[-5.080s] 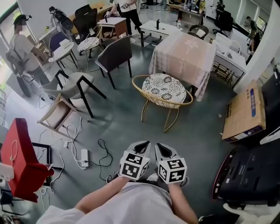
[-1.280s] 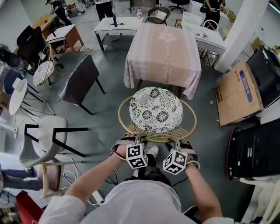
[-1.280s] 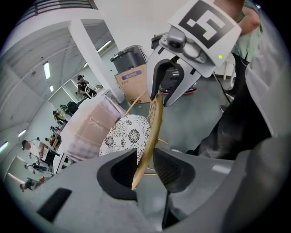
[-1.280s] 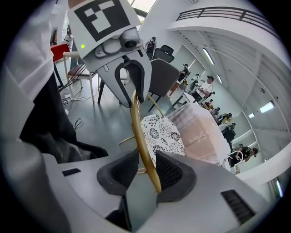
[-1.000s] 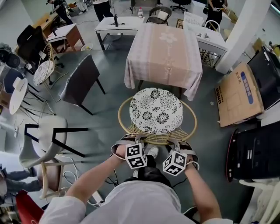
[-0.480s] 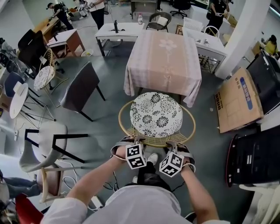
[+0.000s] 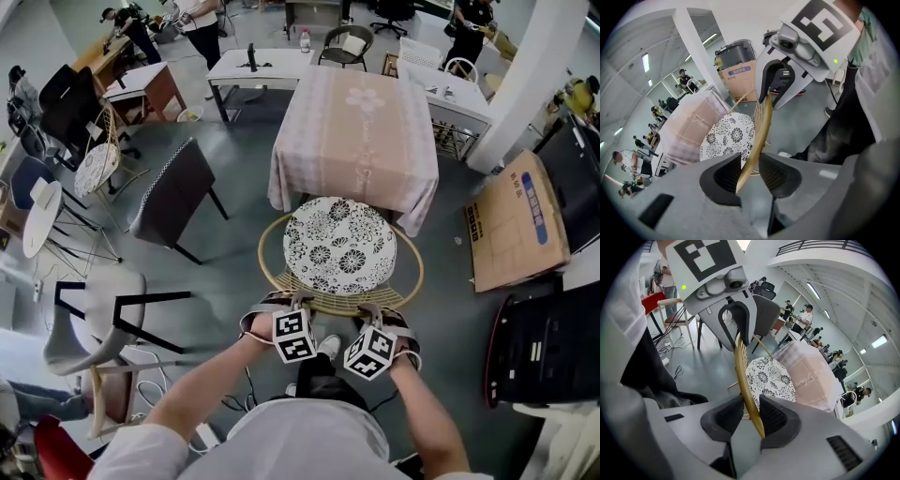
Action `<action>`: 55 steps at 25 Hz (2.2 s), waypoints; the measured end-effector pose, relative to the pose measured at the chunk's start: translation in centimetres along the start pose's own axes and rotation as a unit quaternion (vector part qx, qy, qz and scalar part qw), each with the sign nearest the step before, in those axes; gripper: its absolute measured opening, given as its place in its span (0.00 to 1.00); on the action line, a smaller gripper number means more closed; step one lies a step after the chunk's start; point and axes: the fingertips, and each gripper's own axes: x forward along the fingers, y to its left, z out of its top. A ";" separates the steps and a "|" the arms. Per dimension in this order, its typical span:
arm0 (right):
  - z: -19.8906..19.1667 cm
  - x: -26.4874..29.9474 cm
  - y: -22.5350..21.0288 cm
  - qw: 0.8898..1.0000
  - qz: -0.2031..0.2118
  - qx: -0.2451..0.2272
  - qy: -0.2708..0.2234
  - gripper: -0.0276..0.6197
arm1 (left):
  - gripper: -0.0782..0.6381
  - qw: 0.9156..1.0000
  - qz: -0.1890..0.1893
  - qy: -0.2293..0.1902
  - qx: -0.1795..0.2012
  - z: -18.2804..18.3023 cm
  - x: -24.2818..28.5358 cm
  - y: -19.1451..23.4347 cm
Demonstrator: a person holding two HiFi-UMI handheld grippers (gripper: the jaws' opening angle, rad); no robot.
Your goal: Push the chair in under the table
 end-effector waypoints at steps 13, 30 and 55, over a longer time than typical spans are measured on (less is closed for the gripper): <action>0.6 2.1 -3.9 1.000 0.002 0.009 -0.004 0.19 | 0.27 1.000 0.006 0.009 0.009 0.6 1.7 4.4; 1.2 4.8 -9.2 1.000 0.004 0.020 -0.020 0.19 | 0.28 1.000 0.017 0.026 0.005 1.4 4.3 9.9; 1.9 5.7 -11.4 0.999 0.016 0.017 -0.033 0.19 | 0.28 0.998 0.038 0.053 -0.007 1.5 4.8 12.8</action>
